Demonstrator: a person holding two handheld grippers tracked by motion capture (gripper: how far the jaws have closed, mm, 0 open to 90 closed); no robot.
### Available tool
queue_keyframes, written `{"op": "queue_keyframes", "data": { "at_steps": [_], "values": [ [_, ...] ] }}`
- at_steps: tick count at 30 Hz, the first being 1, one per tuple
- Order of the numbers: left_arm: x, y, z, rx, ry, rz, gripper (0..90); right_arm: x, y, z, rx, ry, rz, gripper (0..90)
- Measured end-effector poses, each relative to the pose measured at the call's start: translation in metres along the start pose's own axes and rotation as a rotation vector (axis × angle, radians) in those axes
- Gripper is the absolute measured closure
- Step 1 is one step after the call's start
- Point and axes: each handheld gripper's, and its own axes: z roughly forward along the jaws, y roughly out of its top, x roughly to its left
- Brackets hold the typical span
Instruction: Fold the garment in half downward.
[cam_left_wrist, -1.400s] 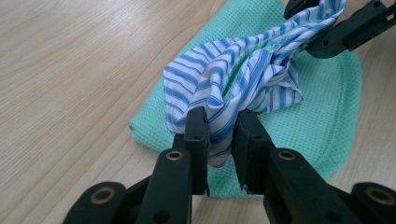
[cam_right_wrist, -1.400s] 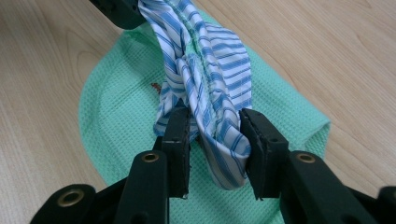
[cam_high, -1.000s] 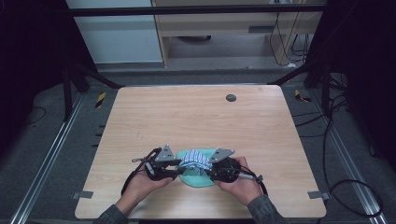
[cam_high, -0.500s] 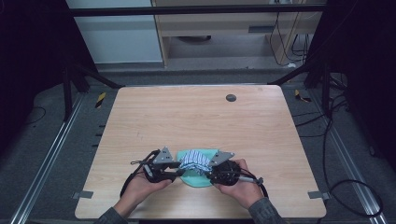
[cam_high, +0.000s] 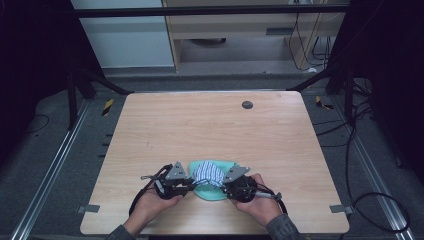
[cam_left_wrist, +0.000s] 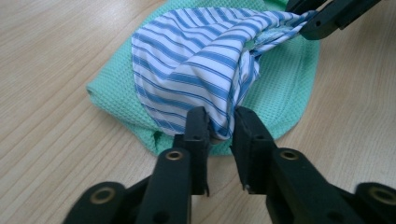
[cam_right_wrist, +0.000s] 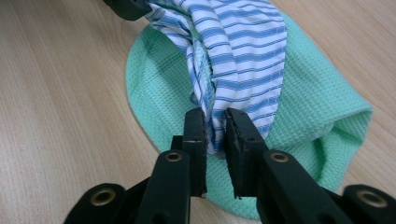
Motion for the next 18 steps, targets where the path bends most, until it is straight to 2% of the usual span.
{"op": "queue_keyframes", "data": {
  "at_steps": [14,18],
  "values": [
    [0.002,-0.0042,0.0009,0.017,-0.016,-0.002,86.9,0.0015,-0.005,0.0004,0.021,0.02,-0.018,87.8],
    [0.0006,-0.0046,0.0024,0.038,-0.02,0.016,87.3,0.0021,-0.0061,0.0011,0.031,0.022,-0.017,89.1]
  ]
}}
